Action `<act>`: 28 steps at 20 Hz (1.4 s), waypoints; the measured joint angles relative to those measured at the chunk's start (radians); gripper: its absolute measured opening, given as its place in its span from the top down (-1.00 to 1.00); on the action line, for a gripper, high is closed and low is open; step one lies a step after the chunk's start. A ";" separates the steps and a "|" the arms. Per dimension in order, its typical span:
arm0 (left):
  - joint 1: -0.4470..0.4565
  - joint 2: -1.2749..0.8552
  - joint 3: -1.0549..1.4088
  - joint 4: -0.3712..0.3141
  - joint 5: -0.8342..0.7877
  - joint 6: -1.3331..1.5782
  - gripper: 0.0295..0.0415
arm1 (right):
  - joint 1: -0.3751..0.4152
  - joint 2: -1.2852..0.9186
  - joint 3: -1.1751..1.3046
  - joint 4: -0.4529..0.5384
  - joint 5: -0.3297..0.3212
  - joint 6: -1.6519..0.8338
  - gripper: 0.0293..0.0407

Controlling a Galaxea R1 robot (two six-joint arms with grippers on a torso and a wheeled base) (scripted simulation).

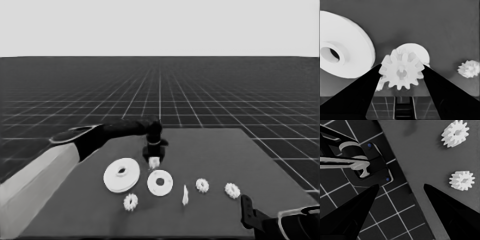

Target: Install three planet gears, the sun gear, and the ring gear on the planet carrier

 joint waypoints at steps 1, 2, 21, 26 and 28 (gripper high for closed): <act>0.000 0.008 -0.014 0.000 -0.001 0.006 0.72 | 0.000 0.000 0.000 0.000 0.000 0.000 -0.61; 0.000 0.013 -0.023 -0.001 -0.001 0.009 0.72 | 0.000 0.000 0.000 0.000 0.000 0.000 -0.61; 0.144 0.059 -0.156 0.124 -0.075 0.080 -0.49 | 0.000 0.000 0.000 0.000 0.000 0.000 -0.61; 0.017 0.021 -0.040 0.016 -0.008 0.016 -0.49 | 0.000 0.000 0.000 0.000 0.000 0.000 -0.61; 0.006 0.020 -0.037 0.005 -0.004 0.014 -0.49 | 0.000 0.000 0.000 0.000 0.000 0.000 -0.61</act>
